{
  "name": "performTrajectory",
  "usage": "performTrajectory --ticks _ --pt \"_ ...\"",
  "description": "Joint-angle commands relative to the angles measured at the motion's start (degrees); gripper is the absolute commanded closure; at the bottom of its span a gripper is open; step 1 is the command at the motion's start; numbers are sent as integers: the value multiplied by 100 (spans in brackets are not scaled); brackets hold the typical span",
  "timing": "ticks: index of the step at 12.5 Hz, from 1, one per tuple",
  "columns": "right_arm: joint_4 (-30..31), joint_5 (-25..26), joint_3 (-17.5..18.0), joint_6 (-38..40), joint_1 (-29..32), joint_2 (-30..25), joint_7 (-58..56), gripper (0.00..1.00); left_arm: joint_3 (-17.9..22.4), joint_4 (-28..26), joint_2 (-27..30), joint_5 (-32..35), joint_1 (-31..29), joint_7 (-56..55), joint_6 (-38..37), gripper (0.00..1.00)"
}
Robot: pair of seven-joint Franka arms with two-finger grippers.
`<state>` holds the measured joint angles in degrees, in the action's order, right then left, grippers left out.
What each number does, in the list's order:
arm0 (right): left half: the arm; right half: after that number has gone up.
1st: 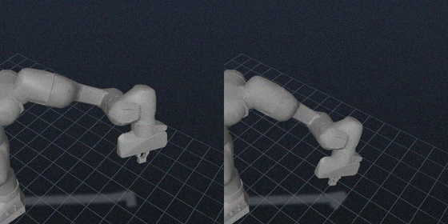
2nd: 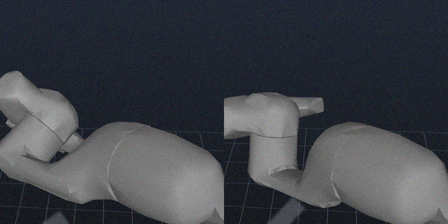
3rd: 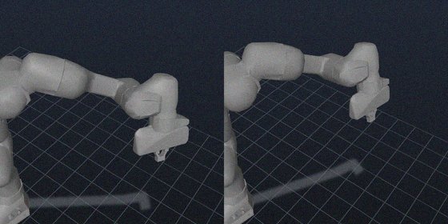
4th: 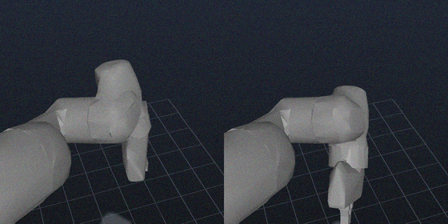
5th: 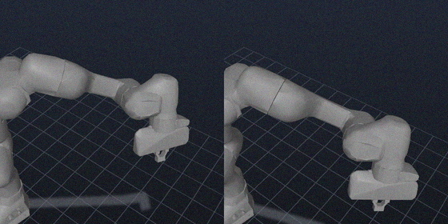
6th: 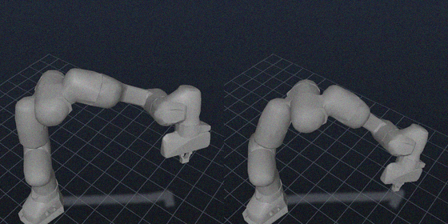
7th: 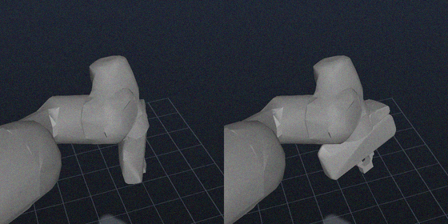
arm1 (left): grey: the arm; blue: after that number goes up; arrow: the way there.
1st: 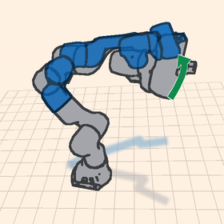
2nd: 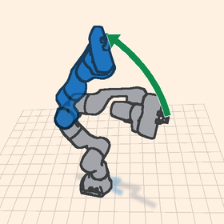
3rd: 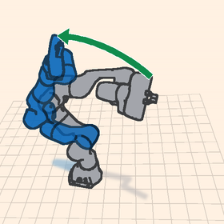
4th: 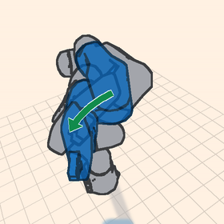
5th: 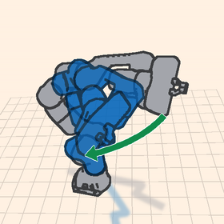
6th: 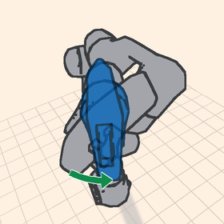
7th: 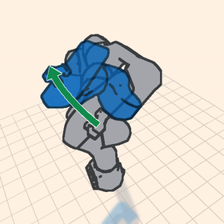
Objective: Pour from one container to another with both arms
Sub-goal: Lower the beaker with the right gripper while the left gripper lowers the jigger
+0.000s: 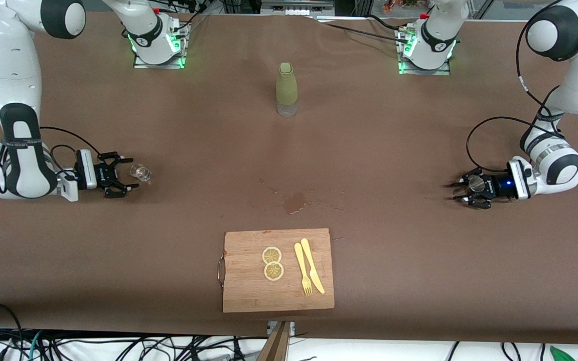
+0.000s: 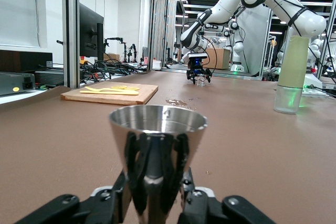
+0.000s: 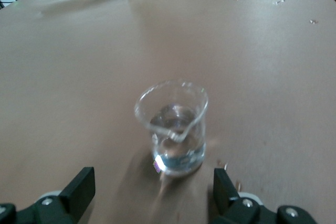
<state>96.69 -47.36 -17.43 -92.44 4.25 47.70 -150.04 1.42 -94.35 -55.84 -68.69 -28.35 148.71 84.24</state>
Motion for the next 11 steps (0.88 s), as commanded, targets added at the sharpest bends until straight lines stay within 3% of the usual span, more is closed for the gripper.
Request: performTrajectory --ticks 1,6,11 --pt "-194 349 37 130 321 20 36 0 78 22 29 -13 -22 167 -180 0" --pt "-676 956 -33 419 401 -59 745 0 201 22 187 57 -22 62 -180 0" --pt "-1572 1764 -33 946 313 -244 2362 0 280 39 390 144 -48 -166 -162 0"
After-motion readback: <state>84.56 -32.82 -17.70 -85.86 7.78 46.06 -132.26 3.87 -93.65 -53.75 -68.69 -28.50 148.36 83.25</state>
